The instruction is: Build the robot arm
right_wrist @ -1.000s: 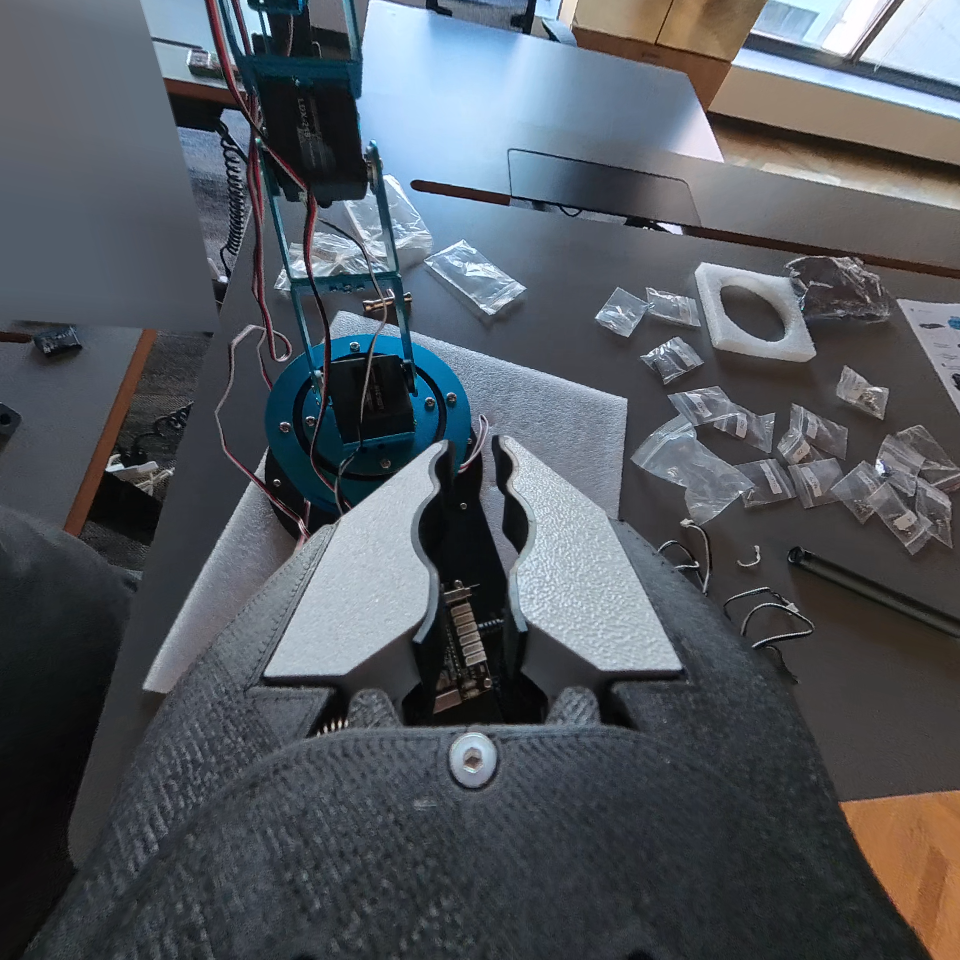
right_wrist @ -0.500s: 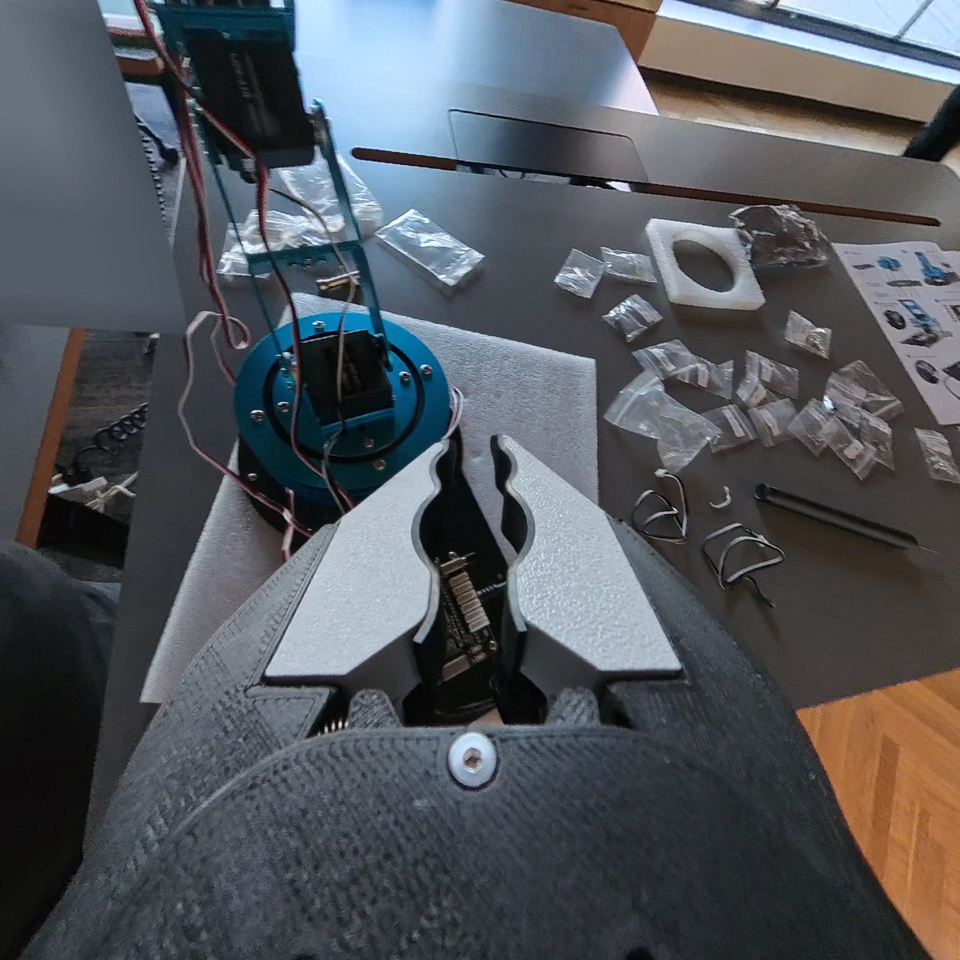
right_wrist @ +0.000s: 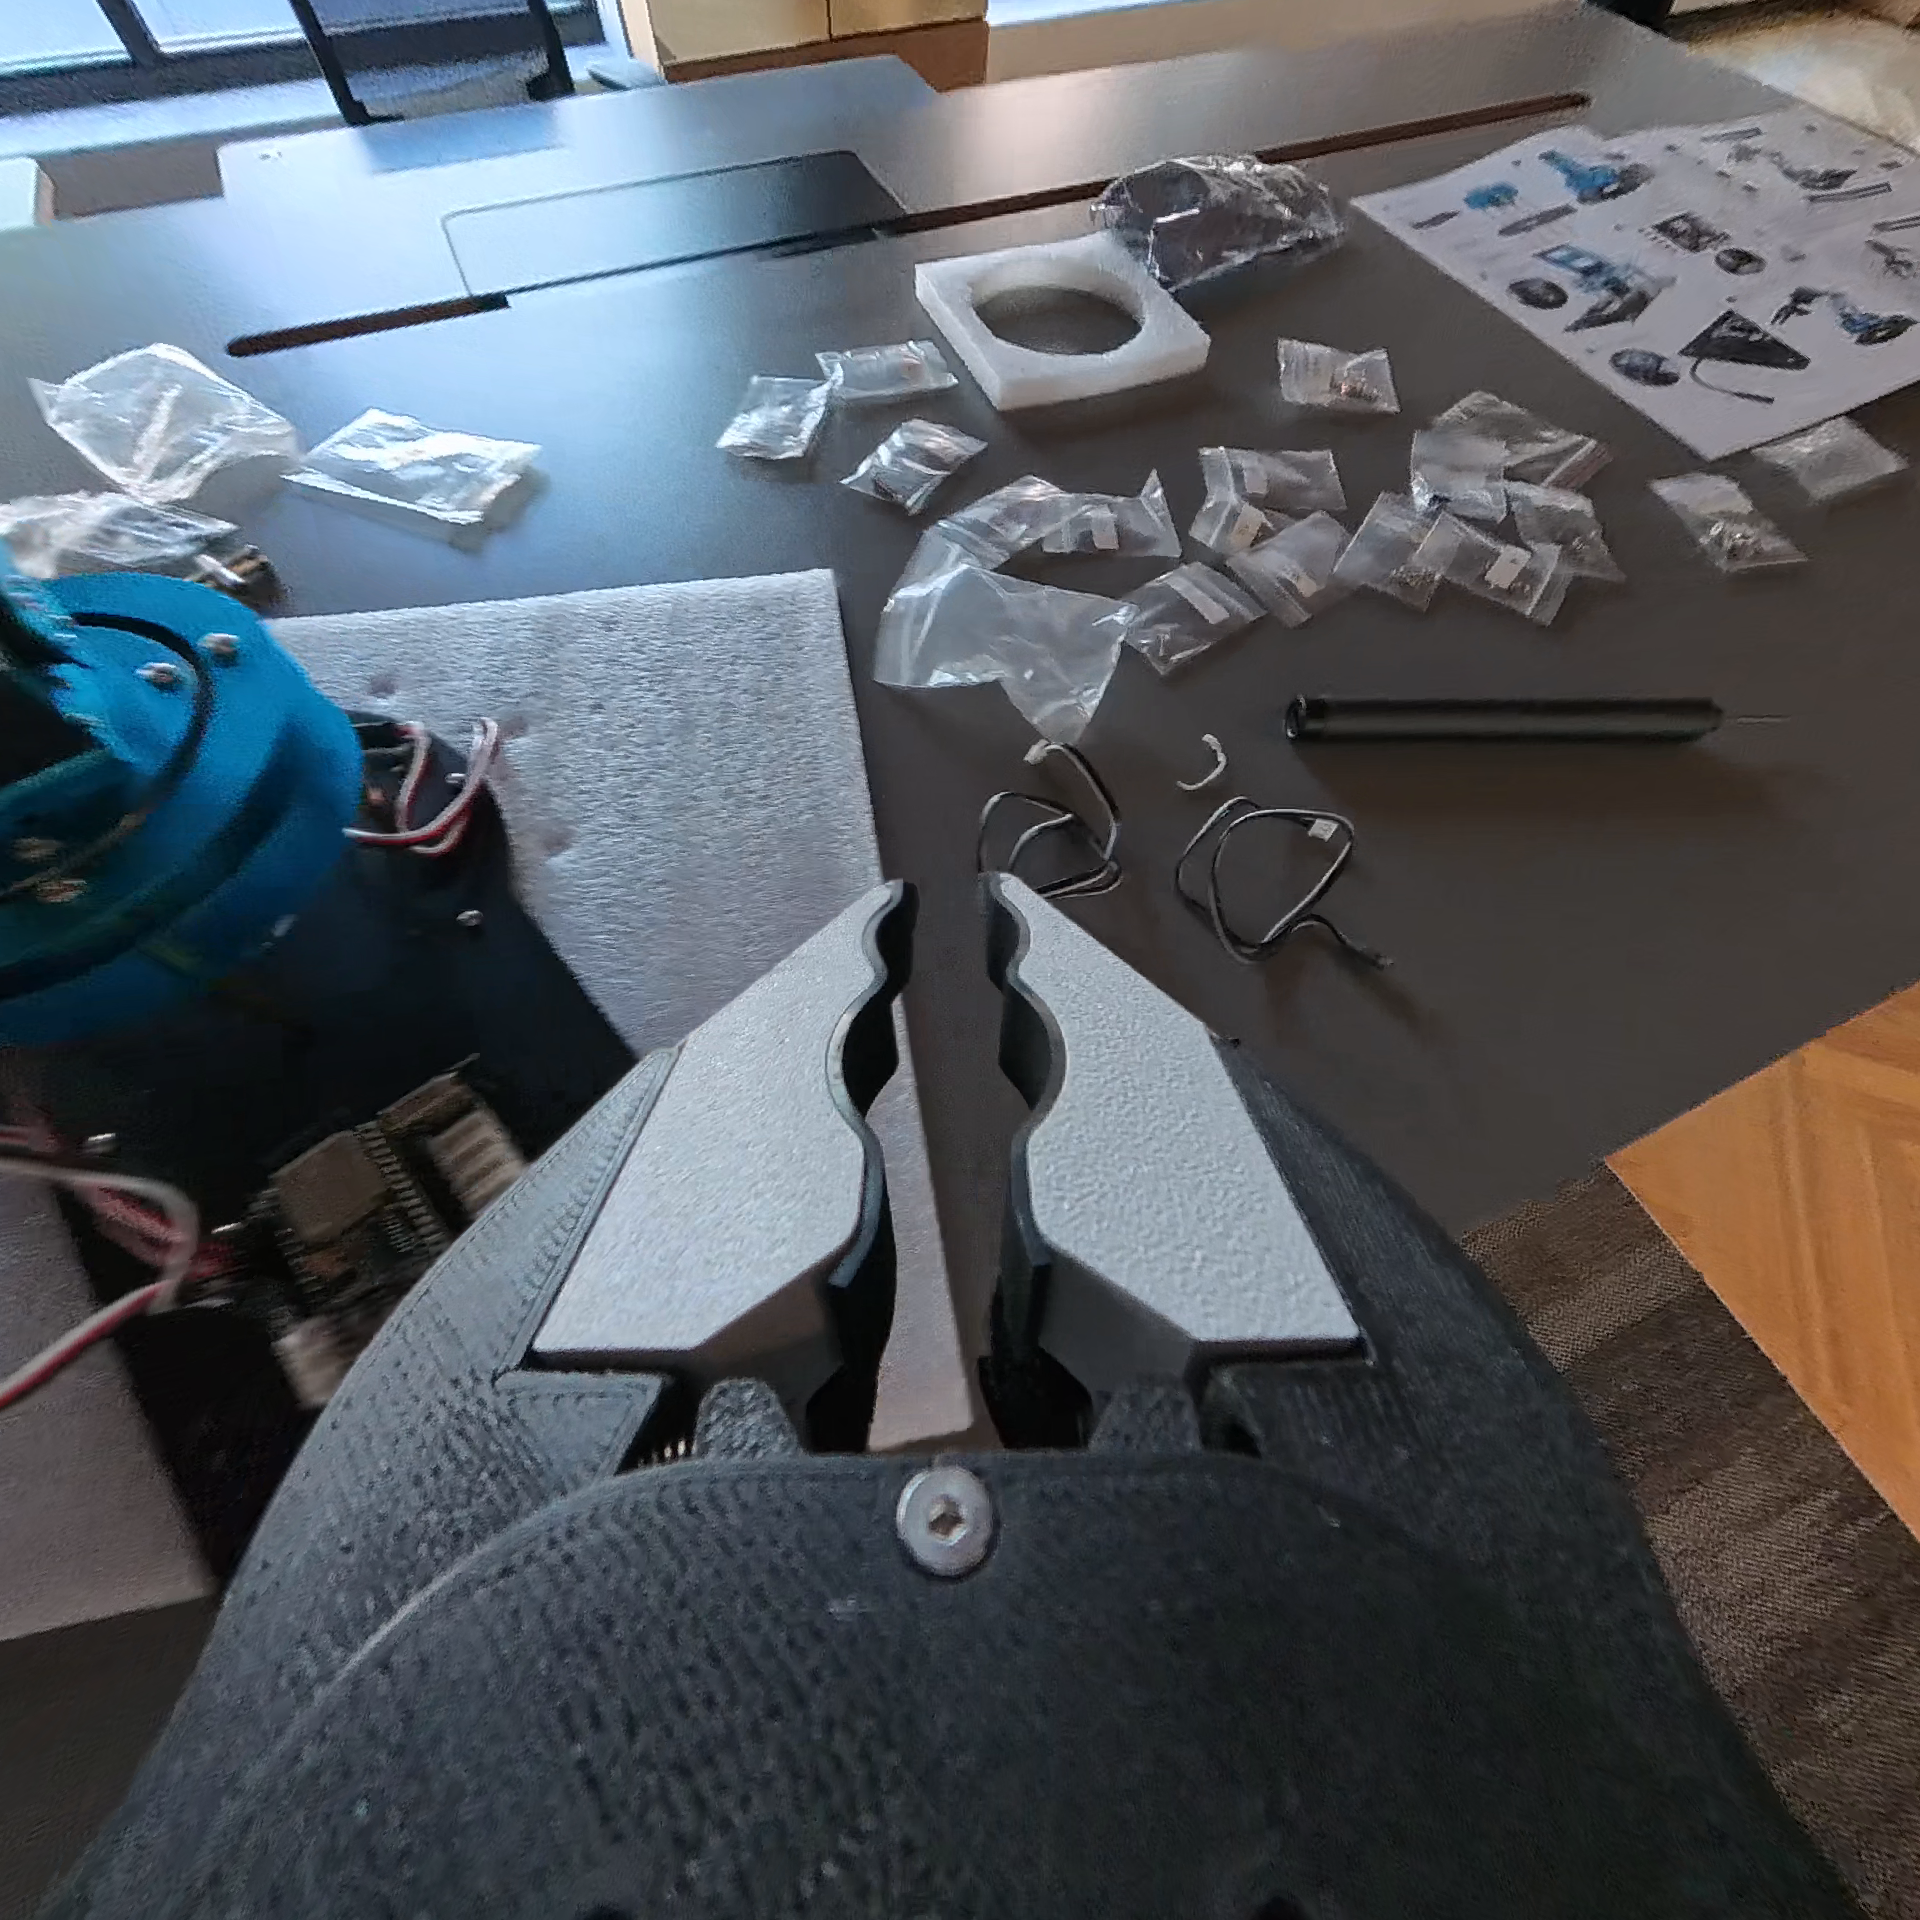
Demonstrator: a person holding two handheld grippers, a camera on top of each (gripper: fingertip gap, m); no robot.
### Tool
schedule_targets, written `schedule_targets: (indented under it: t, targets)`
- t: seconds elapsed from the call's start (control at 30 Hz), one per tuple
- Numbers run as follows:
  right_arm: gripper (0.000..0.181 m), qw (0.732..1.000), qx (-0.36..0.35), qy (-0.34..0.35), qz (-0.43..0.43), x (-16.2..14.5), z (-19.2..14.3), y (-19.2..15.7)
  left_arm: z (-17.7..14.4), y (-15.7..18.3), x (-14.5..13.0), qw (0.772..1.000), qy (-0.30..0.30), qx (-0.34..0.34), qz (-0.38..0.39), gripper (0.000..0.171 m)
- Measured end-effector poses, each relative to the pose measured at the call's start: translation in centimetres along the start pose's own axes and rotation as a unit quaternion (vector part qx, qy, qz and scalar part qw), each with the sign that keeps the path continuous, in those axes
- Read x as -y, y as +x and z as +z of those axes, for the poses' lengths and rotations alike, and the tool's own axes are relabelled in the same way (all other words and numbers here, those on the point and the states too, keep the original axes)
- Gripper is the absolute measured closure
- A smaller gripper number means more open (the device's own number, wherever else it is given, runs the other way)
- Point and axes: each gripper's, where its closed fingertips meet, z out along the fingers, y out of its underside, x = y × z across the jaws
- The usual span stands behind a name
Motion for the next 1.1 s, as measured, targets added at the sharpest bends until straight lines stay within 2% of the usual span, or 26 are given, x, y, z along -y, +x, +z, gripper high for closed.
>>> schedule_targets:
  t: [0.27,0.4,0.53,0.67,0.83,1.1]
  targets:
    - [0.173,0.999,0.016,-0.014,-0.025,1.8,5.0,5.9,-0.7,2.9,1.8,0.998,-0.029,0.047,0.034,0.157]
    - [0.175,0.99,0.092,-0.081,-0.062,1.2,8.6,4.4,-1.0,4.5,2.5,0.997,-0.031,0.061,0.039,0.157]
    - [0.174,0.981,0.115,-0.122,-0.093,0.6,10.8,4.2,-1.6,5.4,1.8,0.994,-0.058,0.081,0.048,0.157]
    - [0.173,0.977,0.134,-0.141,-0.087,0.5,11.8,4.6,-2.2,5.9,1.7,0.992,-0.068,0.094,0.051,0.157]
    - [0.168,0.96,0.158,-0.204,-0.108,-1.5,12.8,4.3,-2.4,5.9,2.0,0.991,-0.068,0.098,0.053,0.157]
    - [0.168,0.956,0.157,-0.229,-0.099,-3.3,13.3,4.1,-1.5,5.5,2.2,0.993,-0.068,0.08,0.06,0.157]
